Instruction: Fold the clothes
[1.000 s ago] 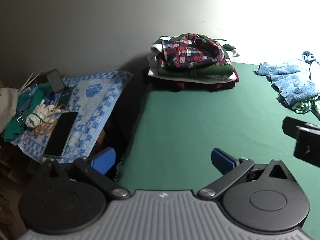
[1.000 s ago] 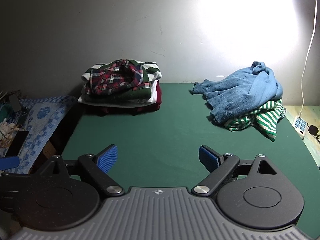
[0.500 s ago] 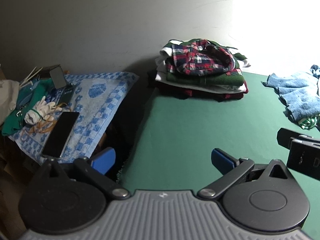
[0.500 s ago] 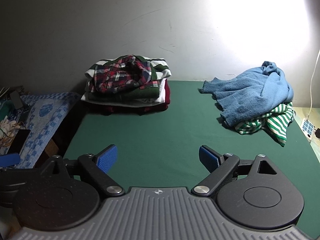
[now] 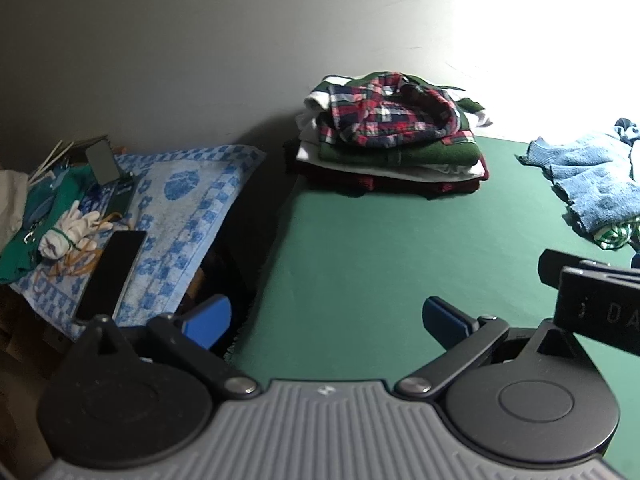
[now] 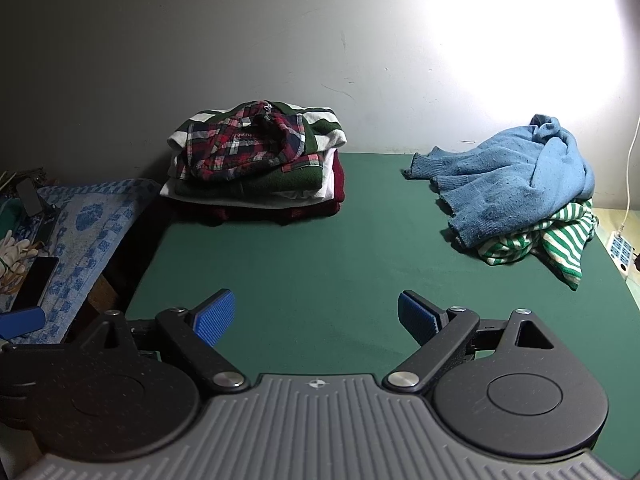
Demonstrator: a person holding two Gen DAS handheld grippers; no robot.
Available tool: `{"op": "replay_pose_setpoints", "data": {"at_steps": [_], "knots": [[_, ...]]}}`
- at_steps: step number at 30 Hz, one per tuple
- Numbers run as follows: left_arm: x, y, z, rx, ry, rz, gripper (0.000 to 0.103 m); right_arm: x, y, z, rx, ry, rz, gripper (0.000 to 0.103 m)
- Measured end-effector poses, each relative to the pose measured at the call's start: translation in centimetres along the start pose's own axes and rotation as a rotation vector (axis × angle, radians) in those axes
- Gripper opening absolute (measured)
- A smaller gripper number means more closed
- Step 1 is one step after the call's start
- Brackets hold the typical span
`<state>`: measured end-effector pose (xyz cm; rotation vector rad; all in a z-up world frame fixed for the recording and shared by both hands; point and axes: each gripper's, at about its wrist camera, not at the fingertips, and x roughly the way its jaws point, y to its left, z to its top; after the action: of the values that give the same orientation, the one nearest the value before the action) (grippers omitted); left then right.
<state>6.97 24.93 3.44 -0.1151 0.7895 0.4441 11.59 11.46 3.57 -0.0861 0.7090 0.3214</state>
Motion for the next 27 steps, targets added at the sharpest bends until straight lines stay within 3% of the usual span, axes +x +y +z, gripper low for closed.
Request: {"op": "replay_pose_setpoints", "data": {"at_steps": [16,27], "knots": [[-0.7,-0.8,-0.1,0.022,-0.022,-0.022,0.103,-0.4,-0.1,-0.2,0.009,-0.007,-0.012,0.091],[-1.2,-0.1,-0.4,0.012,-0.033,0.006,0.103,-1.2,0.3,-0.5,0.000,-0.034,0.002,0.091]]}}
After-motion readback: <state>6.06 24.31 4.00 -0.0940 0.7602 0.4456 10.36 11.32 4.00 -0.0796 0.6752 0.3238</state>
